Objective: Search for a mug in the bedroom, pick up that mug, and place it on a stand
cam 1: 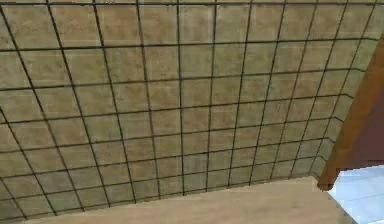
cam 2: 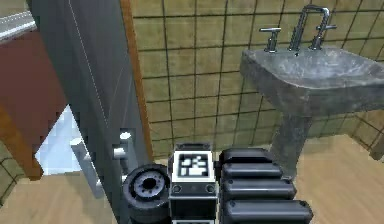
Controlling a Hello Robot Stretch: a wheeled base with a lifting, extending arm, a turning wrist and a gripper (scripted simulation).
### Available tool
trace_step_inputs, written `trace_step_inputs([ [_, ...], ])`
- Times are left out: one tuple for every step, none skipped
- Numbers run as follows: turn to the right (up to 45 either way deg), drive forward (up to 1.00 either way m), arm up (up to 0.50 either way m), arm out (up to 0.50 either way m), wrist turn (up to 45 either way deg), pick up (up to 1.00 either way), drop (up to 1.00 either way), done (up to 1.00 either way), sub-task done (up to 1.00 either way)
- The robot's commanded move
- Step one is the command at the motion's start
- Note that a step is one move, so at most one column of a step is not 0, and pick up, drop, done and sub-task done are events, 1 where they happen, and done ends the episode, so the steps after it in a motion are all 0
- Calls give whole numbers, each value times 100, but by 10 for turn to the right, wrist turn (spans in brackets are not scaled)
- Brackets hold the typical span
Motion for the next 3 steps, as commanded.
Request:
trace_step_inputs([
  [0, 75, 0, 0, 0, 0, 0, 0, 0],
  [450, 0, 0, 0, 0, 0, 0, 0, 0],
  [360, 0, 0, 0, 0, 0, 0, 0, 0],
])
